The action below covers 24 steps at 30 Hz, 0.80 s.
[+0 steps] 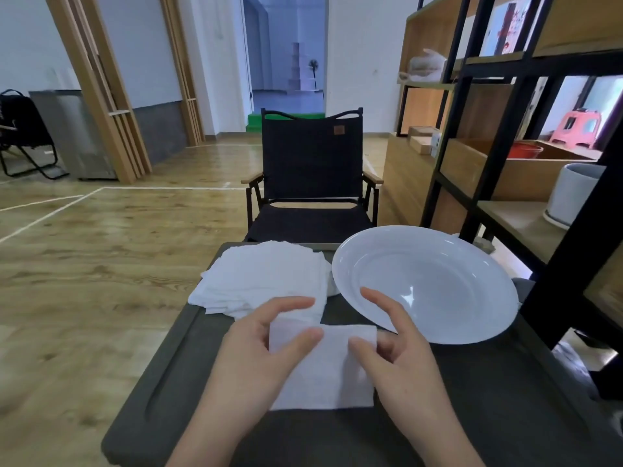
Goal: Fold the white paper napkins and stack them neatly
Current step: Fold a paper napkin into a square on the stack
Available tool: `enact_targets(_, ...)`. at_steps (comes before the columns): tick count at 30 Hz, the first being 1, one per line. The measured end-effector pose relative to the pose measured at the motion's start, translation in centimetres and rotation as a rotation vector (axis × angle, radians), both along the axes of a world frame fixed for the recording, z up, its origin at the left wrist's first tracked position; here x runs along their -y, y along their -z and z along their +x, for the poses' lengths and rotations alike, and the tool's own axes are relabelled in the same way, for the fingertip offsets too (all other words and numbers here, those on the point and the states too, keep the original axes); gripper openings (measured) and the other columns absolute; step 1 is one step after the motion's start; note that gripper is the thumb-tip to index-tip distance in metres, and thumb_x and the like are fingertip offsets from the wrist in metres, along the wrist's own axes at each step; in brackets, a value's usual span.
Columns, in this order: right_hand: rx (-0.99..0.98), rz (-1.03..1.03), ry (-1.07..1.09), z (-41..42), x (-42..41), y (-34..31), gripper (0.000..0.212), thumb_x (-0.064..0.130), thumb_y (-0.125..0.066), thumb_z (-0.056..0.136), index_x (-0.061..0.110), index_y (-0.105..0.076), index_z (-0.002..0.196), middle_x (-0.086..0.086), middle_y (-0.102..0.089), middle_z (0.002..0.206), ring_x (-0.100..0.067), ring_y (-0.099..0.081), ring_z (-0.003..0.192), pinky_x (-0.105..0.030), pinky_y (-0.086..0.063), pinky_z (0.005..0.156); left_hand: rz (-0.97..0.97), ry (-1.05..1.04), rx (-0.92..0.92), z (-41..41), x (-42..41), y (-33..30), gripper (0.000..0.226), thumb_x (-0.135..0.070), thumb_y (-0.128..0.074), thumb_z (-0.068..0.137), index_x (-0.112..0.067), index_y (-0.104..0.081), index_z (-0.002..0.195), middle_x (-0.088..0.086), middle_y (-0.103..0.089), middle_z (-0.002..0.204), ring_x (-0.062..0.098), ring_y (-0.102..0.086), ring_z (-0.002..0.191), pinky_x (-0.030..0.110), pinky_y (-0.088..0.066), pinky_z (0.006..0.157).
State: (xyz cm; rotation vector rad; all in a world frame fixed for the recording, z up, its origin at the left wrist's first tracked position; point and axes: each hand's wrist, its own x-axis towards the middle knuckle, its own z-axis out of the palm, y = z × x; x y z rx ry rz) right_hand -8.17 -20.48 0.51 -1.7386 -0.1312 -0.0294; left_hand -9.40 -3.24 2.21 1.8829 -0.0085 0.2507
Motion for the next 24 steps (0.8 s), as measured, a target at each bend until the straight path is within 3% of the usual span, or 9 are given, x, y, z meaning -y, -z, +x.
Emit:
enact_targets(2, 0.027, -0.018, -0.012, 0.2, 0.1, -0.1, 0.059, 0.011, -0.066, 0.09, 0.064, -0.05, 0.113, -0.008, -0.071, 0.088, -0.01, -0.066, 0.094, -0.008, -0.051, 0.067, 0.137, -0.002, 0.007, 0.0, -0.4, 0.0, 0.02, -0.033, -0.079, 0.074, -0.043, -0.073, 0.09, -0.033, -0.068, 0.089, -0.01, -0.061, 0.088, 0.015, -0.044, 0.078)
enact_targets(5, 0.066, -0.094, -0.01, 0.4, 0.3, 0.0, 0.06, 0.014, -0.069, 0.088, 0.064, -0.052, 0.116, -0.008, -0.066, 0.075, -0.014, -0.068, 0.083, -0.025, -0.058, 0.081, 0.215, -0.023, 0.05, 0.3, -0.8, 0.2, 0.014, -0.03, -0.078, 0.075, -0.043, -0.075, 0.08, -0.028, -0.07, 0.082, -0.006, -0.063, 0.085, 0.016, -0.044, 0.072)
enact_targets(8, 0.059, -0.16, 0.004, 0.6, 0.4, 0.1, 0.051, 0.024, -0.077, 0.08, 0.06, -0.059, 0.11, 0.025, -0.066, 0.096, 0.004, -0.061, 0.098, -0.021, -0.052, 0.091, 0.237, -0.046, 0.09, 0.6, -1.1, 0.5, 0.021, -0.031, -0.079, 0.072, -0.052, -0.073, 0.075, -0.021, -0.06, 0.087, 0.001, -0.058, 0.088, 0.015, -0.041, 0.071)
enact_targets(10, 0.091, -0.199, 0.011, 0.7, 0.6, 0.1, 0.034, 0.029, -0.078, 0.077, 0.054, -0.068, 0.098, 0.026, -0.062, 0.103, 0.006, -0.058, 0.097, -0.016, -0.051, 0.083, 0.27, -0.045, 0.088, 0.5, -1.2, 0.3, 0.016, -0.04, -0.079, 0.068, -0.054, -0.072, 0.073, -0.031, -0.049, 0.105, -0.008, -0.045, 0.106, 0.007, -0.034, 0.077)
enact_targets(13, 0.08, -0.125, 0.018, 0.5, 0.8, -0.1, 0.009, 0.033, -0.075, 0.078, 0.041, -0.074, 0.082, 0.021, -0.059, 0.1, -0.003, -0.062, 0.087, -0.021, -0.051, 0.072, 0.147, 0.038, 0.085, 0.3, -1.2, 0.0, 0.016, -0.052, -0.079, 0.065, -0.049, -0.074, 0.079, -0.036, -0.045, 0.124, -0.014, -0.038, 0.12, 0.014, -0.036, 0.092)
enact_targets(16, -0.011, 0.046, 0.04, 0.2, 0.8, -0.8, 0.008, 0.03, -0.069, 0.086, 0.036, -0.074, 0.089, 0.019, -0.071, 0.097, 0.003, -0.067, 0.085, -0.019, -0.052, 0.071, -0.086, 0.099, -0.016, 0.1, -1.1, -0.4, 0.023, -0.037, -0.079, 0.075, -0.042, -0.07, 0.096, -0.018, -0.066, 0.084, -0.003, -0.062, 0.083, 0.023, -0.045, 0.08)
enact_targets(19, -0.157, 0.073, 0.06, 0.0, 0.8, -1.1, 0.01, 0.026, -0.064, 0.092, 0.025, -0.074, 0.093, 0.011, -0.077, 0.087, -0.003, -0.072, 0.08, -0.023, -0.055, 0.072, -0.051, -0.018, -0.098, 0.2, -0.8, -0.2, 0.017, -0.028, -0.067, 0.087, -0.038, -0.065, 0.1, -0.007, -0.053, 0.052, 0.003, -0.049, 0.053, 0.02, -0.038, 0.063)
enact_targets(21, -0.195, -0.116, 0.085, 0.1, 0.8, -0.6, 0.006, 0.026, -0.066, 0.089, 0.023, -0.072, 0.09, 0.008, -0.075, 0.079, -0.007, -0.071, 0.075, -0.025, -0.056, 0.069, 0.099, -0.098, -0.147, 0.5, -0.5, 0.5, 0.021, -0.028, -0.064, 0.088, -0.04, -0.058, 0.105, -0.007, -0.057, 0.051, 0.001, -0.049, 0.047, 0.015, -0.036, 0.054)
enact_targets(24, -0.202, -0.519, 0.166, 0.3, 0.6, 0.4, 0.006, 0.03, -0.066, 0.085, 0.024, -0.064, 0.085, 0.007, -0.062, 0.068, -0.006, -0.058, 0.064, -0.02, -0.041, 0.052, 0.382, -0.196, -0.189, 0.7, -0.6, 1.2, 0.023, -0.034, -0.064, 0.087, -0.041, -0.056, 0.107, -0.006, -0.066, 0.061, -0.001, -0.06, 0.062, 0.015, -0.04, 0.055)
